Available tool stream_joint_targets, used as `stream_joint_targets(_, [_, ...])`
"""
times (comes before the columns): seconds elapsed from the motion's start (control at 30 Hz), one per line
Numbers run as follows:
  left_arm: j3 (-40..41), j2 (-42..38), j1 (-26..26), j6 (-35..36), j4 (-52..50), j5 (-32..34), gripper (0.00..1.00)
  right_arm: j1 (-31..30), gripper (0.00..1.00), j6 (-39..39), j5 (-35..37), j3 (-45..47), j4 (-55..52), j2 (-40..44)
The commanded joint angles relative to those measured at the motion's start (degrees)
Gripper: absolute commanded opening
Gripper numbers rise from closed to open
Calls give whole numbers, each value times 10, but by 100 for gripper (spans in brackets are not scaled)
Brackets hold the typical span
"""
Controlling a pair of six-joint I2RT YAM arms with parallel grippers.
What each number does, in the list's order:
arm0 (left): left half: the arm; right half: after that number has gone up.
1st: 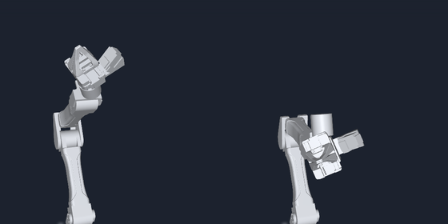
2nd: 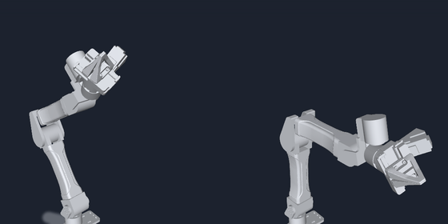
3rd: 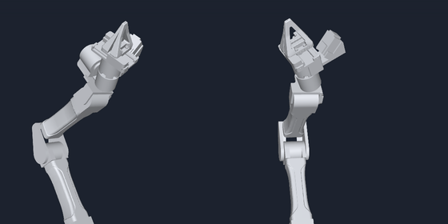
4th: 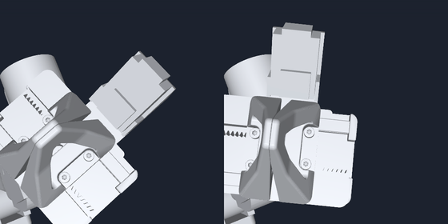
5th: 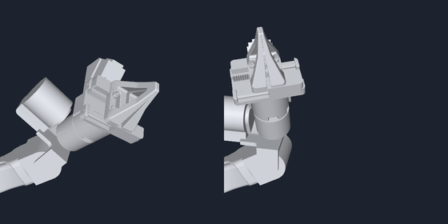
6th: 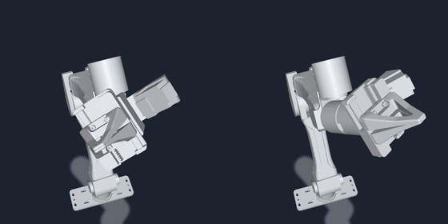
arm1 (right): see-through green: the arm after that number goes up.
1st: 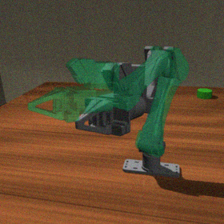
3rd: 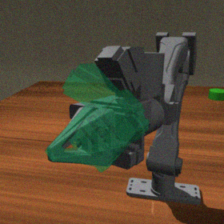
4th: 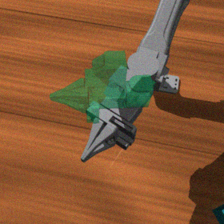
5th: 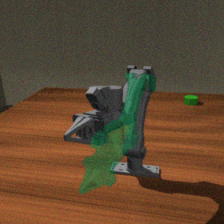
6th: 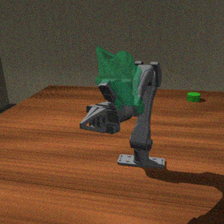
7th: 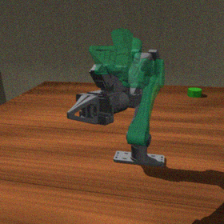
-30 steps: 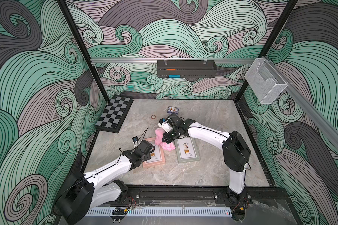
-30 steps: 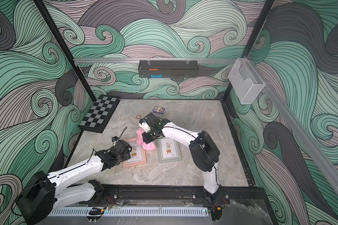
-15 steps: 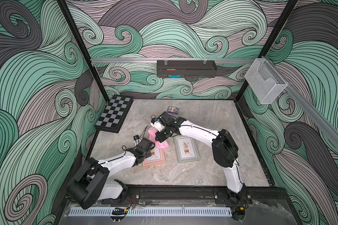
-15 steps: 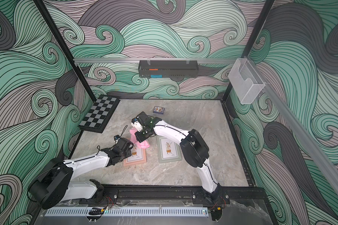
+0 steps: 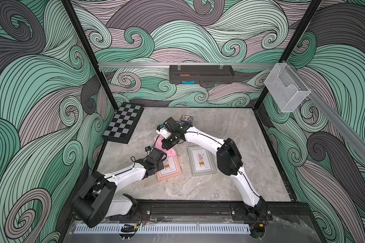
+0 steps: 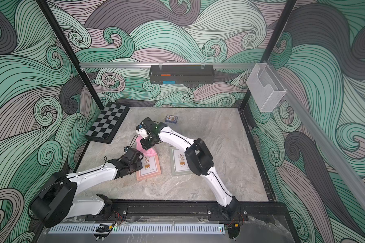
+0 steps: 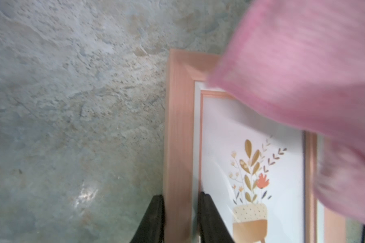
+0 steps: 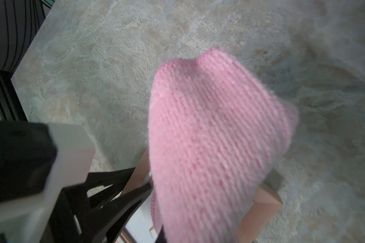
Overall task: Wipe the picture frame with a cloth
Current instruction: Wipe the dirt from the picture frame.
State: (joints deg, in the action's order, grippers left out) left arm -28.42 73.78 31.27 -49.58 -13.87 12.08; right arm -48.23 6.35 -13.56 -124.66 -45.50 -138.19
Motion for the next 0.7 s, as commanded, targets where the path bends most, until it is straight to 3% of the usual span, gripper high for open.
stream_joint_targets(0.0, [19,-6,5,-11,-85,-52,9,-24,1,-19,-13,-90,-62,-48])
stream_joint_targets(0.1, [14,-15,6,-14,-99,-50,8,-30,2,-18,-3,-144,-78,-81])
stream_joint_targets(0.23, [13,-22,7,-18,-108,-46,7,-30,5,-31,32,-135,-93,-90])
stream_joint_targets(0.4, [7,-27,7,-20,-122,-43,7,-16,3,-60,139,-85,-119,-88])
stream_joint_targets(0.67, [2,-36,11,-5,-121,-51,7,26,1,-60,216,26,-120,-9])
